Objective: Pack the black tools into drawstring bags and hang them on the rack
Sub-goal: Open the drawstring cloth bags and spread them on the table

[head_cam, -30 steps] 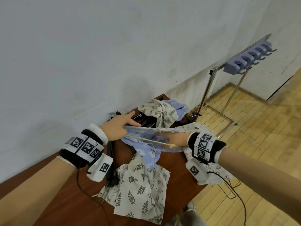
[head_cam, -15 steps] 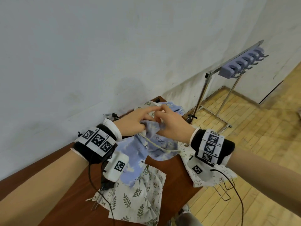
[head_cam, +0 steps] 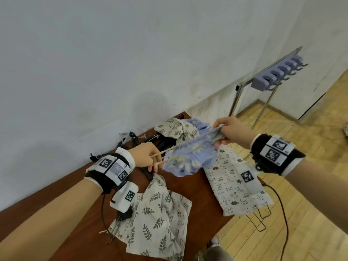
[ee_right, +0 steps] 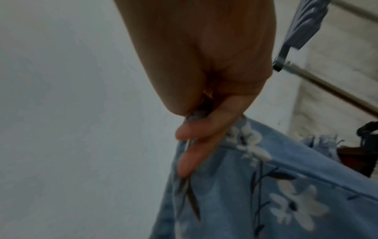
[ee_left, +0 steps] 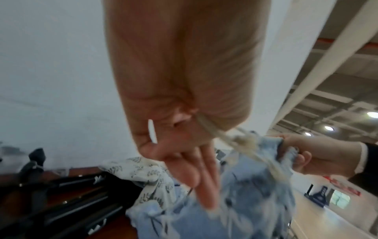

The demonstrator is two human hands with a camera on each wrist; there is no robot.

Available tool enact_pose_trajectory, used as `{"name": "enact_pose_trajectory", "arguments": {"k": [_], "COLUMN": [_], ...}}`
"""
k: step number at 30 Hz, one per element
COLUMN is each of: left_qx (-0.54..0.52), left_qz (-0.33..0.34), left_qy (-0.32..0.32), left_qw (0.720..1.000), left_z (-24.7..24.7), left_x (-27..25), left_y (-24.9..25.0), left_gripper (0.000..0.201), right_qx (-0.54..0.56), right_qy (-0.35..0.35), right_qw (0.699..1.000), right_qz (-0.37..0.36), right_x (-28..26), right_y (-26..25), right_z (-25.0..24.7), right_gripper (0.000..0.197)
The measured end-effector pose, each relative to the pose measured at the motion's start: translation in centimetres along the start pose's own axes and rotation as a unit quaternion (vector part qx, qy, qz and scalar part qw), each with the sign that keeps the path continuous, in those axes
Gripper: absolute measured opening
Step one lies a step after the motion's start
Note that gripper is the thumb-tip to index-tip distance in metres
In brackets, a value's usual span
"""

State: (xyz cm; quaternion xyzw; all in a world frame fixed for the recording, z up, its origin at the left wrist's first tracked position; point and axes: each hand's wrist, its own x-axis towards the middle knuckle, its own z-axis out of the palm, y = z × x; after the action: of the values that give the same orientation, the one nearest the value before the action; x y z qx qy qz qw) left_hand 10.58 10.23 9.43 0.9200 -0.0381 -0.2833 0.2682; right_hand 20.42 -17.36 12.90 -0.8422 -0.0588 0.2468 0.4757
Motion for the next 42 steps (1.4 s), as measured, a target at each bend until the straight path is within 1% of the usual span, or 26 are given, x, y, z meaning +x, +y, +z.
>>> {"name": "enact_pose_trajectory", "arguments": {"k": [2,5,6,8,9,11,14,16,18,19,20,21,23,24,25,26,27,29,31,32,33,34,36,38,40,42], "left_qx": [-0.087,-0.084,-0.094,-0.129,-0.139,-0.132,-0.109,-0.123,-0.103,-0.078,-0.062,-0.062,-0.082,-0.085,-0.082,-0.077,-0.088,-0.137,-0.189,-0.198,-0.184,-0.164,-0.112,-0.098,-0.136,-0.19], "left_qz": [0.029,0.053,0.058,0.092,0.116,0.153,0.177,0.192,0.171,0.161,0.158,0.169,0.195,0.199,0.203,0.198,0.192,0.185,0.157,0.144,0.135,0.123,0.08,0.017,-0.052,-0.11], "left_qy": [0.009,0.022,0.022,0.018,0.019,0.012,-0.019,-0.014,0.005,0.013,0.015,0.006,-0.042,-0.075,-0.1,-0.123,-0.141,-0.175,-0.19,-0.178,-0.151,-0.12,-0.073,-0.04,0.005,0.049], "left_qw": [0.996,0.995,0.994,0.987,0.983,0.979,0.978,0.973,0.98,0.984,0.985,0.984,0.977,0.973,0.971,0.969,0.967,0.957,0.95,0.953,0.962,0.971,0.988,0.994,0.989,0.974], "left_z": [0.4,0.8,1.0,1.6,2.1,3.4,6.4,8.7,10.7,11.6,12.0,12.1,11.1,10.0,8.7,7.5,6.2,4.1,3.2,3.0,3.0,3.2,4.0,5.1,6.7,7.8], "left_x": [0.4,1.8,2.3,3.3,3.9,4.9,6.6,7.6,8.8,9.4,10.0,10.3,11.1,11.4,11.5,11.8,12.0,12.3,13.0,13.7,14.4,15.4,17.3,19.1,21.5,23.2], "left_y": [0.7,2.8,3.7,6.2,7.7,10.8,14.1,15.2,15.8,16.0,16.1,16.2,16.1,16.0,15.9,15.9,16.0,16.4,16.5,16.2,15.9,15.3,13.9,12.1,9.8,8.5], "left_gripper": [0.029,0.037,0.045,0.07,0.081,0.095,0.102,0.097,0.082,0.065,0.043,0.024,0.017,0.012,0.012,0.018,0.023,0.025,0.029,0.031,0.031,0.03,0.03,0.027,0.031,0.025], "right_qx": [0.016,0.018,0.025,0.034,0.034,0.028,0.032,0.029,0.013,0.005,-0.01,-0.045,-0.178,-0.258,-0.328,-0.372,-0.382,-0.336,-0.288,-0.265,-0.24,-0.216,-0.184,-0.18,-0.175,-0.15], "right_qy": [-0.036,-0.106,-0.124,-0.139,-0.137,-0.109,-0.019,0.026,0.044,0.053,0.06,0.06,0.026,-0.014,-0.063,-0.115,-0.167,-0.259,-0.3,-0.298,-0.28,-0.25,-0.171,-0.116,-0.081,-0.044], "right_qw": [0.999,0.994,0.992,0.989,0.99,0.993,0.999,0.998,0.996,0.995,0.993,0.992,0.977,0.957,0.929,0.9,0.881,0.873,0.879,0.887,0.901,0.917,0.944,0.956,0.961,0.966], "right_qz": [0.014,-0.008,-0.018,-0.03,-0.03,-0.024,0.018,0.046,0.071,0.087,0.098,0.104,0.116,0.132,0.161,0.196,0.223,0.242,0.234,0.231,0.228,0.225,0.214,0.199,0.197,0.208], "right_x": [-0.3,-1.3,-1.6,-2.4,-2.6,-2.9,-3.0,-3.4,-3.9,-4.0,-4.1,-4.2,-4.4,-4.5,-4.8,-4.9,-5.0,-5.0,-4.0,-3.2,-2.1,-0.6,2.1,5.0,8.1,10.6], "right_y": [0.4,0.8,0.8,0.6,0.5,0.6,1.2,2.2,3.4,4.1,4.8,5.4,6.8,7.5,7.9,8.3,8.6,8.6,8.7,9.2,9.7,10.4,11.8,12.9,14.1,15.4], "right_z": [-1.4,-2.8,-3.0,-3.5,-3.7,-4.3,-6.0,-7.3,-8.3,-8.8,-9.4,-10.1,-12.0,-13.0,-13.7,-14.3,-14.8,-15.2,-15.5,-15.5,-15.4,-15.2,-14.4,-13.2,-11.7,-10.4], "right_gripper": [0.036,0.035,0.034,0.033,0.034,0.038,0.035,0.034,0.032,0.031,0.029,0.026,0.019,0.019,0.022,0.028,0.034,0.038,0.037,0.038,0.04,0.04,0.034,0.027,0.027,0.03]}}
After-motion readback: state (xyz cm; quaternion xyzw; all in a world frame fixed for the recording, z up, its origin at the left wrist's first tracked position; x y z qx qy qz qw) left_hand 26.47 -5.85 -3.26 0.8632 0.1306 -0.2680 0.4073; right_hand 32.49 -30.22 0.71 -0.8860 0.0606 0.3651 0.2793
